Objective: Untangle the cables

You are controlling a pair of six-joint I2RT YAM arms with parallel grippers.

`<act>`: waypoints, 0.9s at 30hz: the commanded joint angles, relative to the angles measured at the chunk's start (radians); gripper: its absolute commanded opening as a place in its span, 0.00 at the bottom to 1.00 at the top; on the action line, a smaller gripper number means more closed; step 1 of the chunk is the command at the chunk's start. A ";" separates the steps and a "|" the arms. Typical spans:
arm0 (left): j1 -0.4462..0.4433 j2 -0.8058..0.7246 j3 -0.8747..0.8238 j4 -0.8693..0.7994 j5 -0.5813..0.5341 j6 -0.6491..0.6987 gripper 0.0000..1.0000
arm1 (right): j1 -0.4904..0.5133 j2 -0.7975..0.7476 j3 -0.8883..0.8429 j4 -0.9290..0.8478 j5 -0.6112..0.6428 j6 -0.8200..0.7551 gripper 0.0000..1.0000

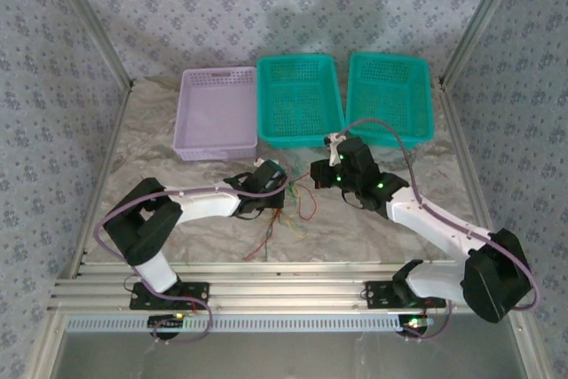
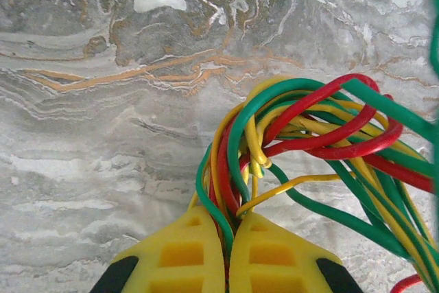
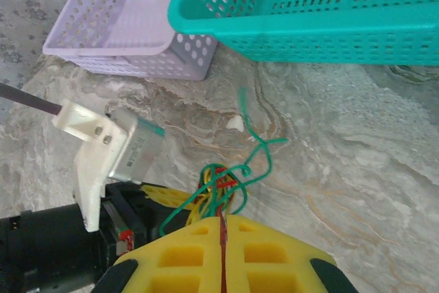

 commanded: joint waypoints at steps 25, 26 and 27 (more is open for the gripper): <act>0.004 -0.219 -0.114 -0.123 -0.139 0.142 0.00 | -0.250 -0.264 -0.014 -0.183 0.167 0.045 0.00; 0.005 -0.226 -0.116 -0.128 -0.147 0.148 0.00 | -0.259 -0.272 -0.011 -0.193 0.169 0.046 0.00; 0.004 -0.230 -0.118 -0.130 -0.153 0.154 0.00 | -0.269 -0.278 -0.007 -0.203 0.172 0.043 0.00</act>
